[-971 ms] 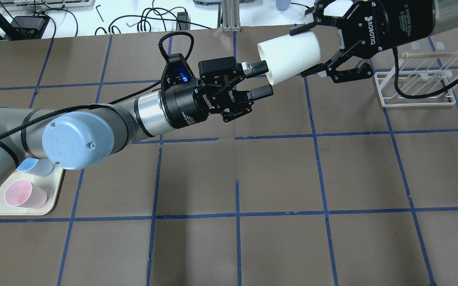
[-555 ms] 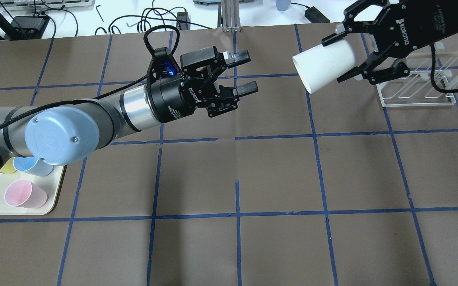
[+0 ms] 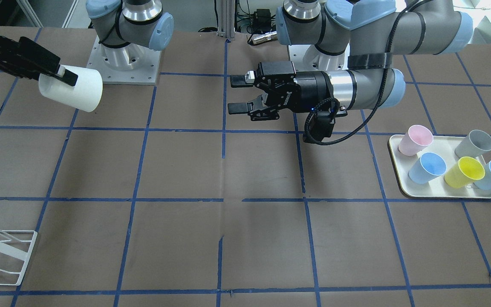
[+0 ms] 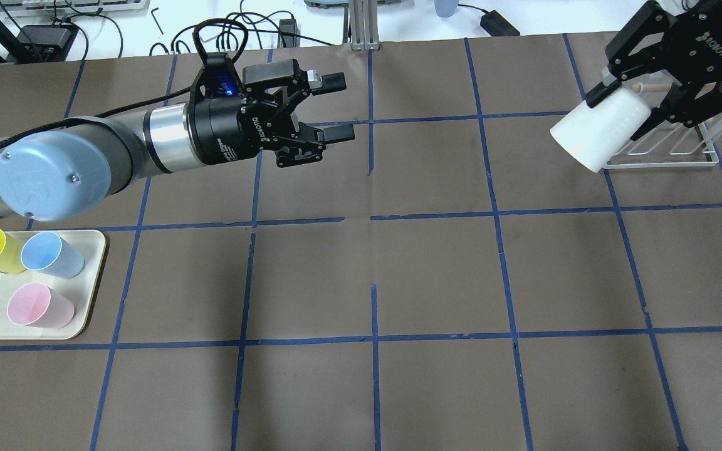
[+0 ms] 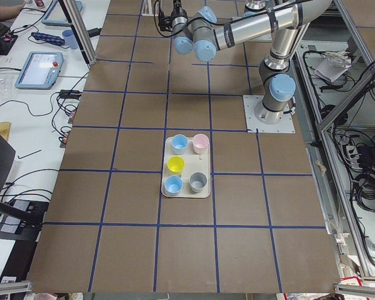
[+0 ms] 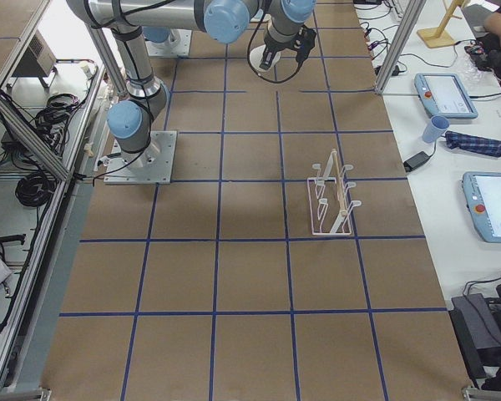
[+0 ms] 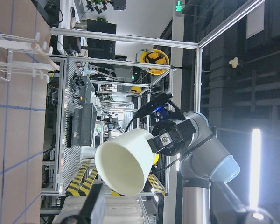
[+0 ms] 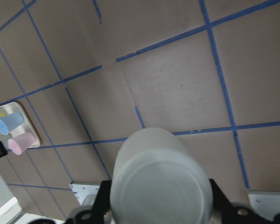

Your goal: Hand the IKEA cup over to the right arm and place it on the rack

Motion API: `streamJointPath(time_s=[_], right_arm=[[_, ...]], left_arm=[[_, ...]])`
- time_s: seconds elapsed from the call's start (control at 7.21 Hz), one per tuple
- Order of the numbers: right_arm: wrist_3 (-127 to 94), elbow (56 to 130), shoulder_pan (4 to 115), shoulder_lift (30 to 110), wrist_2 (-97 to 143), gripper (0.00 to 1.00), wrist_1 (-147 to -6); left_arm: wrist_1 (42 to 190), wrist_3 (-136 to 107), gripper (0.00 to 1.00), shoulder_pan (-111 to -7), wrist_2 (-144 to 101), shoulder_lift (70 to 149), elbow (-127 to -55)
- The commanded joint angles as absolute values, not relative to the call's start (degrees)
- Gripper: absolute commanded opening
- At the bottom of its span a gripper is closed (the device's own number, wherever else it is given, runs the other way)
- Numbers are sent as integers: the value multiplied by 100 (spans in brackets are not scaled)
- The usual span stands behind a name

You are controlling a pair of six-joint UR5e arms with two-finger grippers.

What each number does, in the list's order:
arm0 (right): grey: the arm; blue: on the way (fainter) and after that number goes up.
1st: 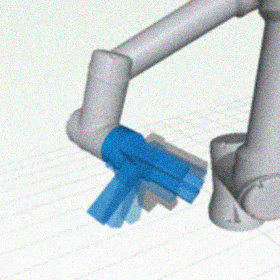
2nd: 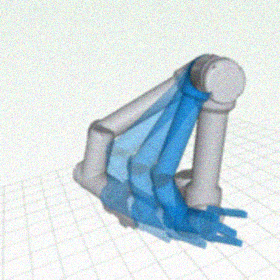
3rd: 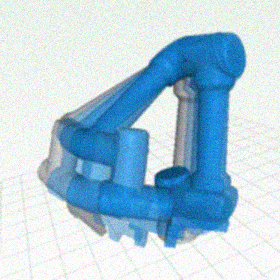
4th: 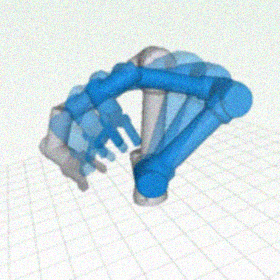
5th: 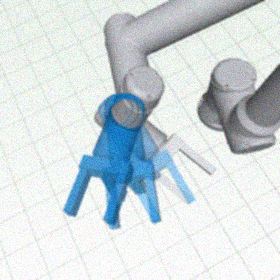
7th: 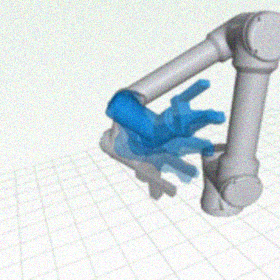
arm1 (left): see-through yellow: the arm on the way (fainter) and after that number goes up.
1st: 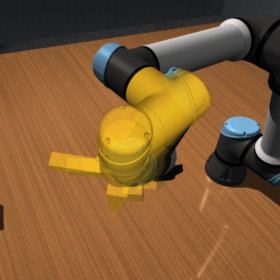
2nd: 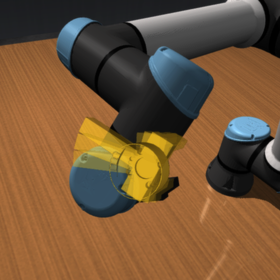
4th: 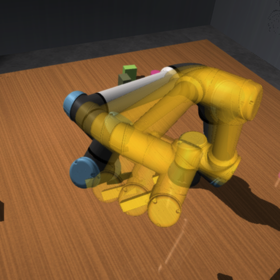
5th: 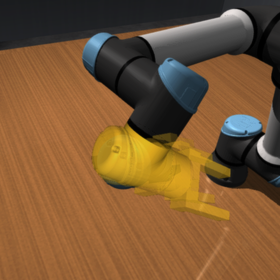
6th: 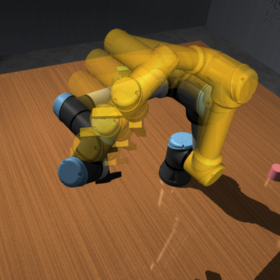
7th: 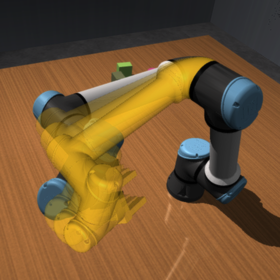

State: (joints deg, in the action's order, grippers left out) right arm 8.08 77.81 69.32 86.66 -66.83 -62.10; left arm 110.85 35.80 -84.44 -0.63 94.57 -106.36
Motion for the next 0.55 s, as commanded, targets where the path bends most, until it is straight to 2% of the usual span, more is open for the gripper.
streamJointPath(time_s=[0.0,0.14,0.42], right_arm=[[826,7795,6943,8675,-8105,35,-7106],[913,7805,6943,8631,-8530,34,-7302],[1359,7936,6926,8535,-9103,33,-8108]], left_arm=[[10664,2362,87,-8192,1154,9667,-9987],[10026,1512,89,-8122,2143,9711,-9784],[8183,-501,100,-8121,4331,9730,-9712]])
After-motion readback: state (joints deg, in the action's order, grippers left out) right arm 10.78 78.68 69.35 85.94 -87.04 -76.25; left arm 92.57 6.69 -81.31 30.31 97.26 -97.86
